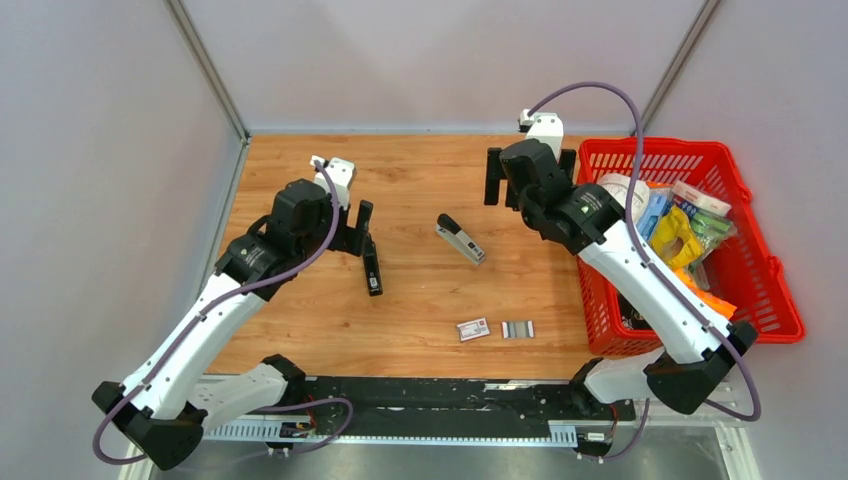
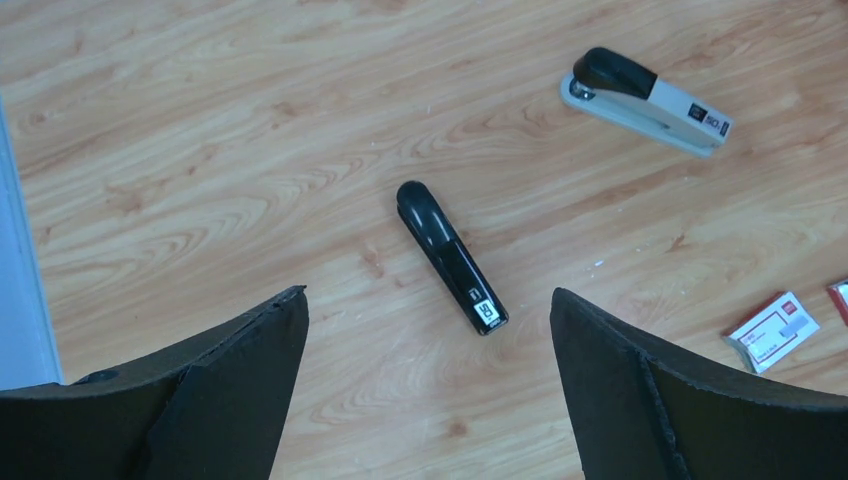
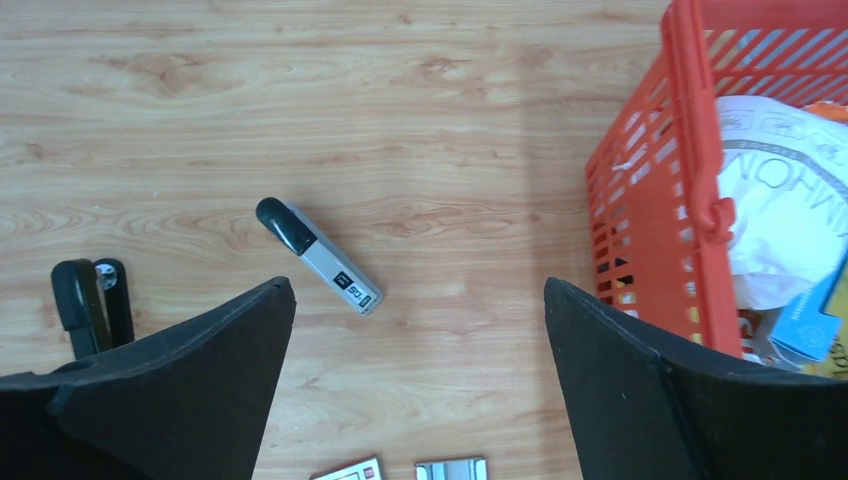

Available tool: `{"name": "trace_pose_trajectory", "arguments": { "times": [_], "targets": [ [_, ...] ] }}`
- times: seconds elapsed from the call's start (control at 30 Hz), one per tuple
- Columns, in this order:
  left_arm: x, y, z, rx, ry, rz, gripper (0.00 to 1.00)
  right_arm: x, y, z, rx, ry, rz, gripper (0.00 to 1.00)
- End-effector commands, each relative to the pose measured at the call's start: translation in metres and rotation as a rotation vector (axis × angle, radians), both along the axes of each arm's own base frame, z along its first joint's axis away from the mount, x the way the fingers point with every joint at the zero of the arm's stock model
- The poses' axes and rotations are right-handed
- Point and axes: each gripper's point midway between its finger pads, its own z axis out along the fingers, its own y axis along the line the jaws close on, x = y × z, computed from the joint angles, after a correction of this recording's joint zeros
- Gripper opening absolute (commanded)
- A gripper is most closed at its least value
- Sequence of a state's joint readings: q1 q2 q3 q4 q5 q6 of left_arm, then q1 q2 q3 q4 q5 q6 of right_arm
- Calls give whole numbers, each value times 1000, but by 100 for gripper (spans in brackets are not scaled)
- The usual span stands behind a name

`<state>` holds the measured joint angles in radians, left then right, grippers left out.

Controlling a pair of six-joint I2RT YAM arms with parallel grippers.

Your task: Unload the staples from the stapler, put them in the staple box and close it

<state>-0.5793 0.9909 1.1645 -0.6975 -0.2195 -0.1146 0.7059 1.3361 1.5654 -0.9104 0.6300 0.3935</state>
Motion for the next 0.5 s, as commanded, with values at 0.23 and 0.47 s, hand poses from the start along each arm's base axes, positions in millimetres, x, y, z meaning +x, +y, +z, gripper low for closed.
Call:
{"name": "trace_pose_trajectory", "arguments": {
  "times": [0.23,0.47],
  "targets": [
    [-1,22,-28,-24,110,237,97,-25,1,-1,-56,112,131,100],
    [7,34,-65,49,204,388,95,-36,20,-47,-38,227,217,100]
  ]
}}
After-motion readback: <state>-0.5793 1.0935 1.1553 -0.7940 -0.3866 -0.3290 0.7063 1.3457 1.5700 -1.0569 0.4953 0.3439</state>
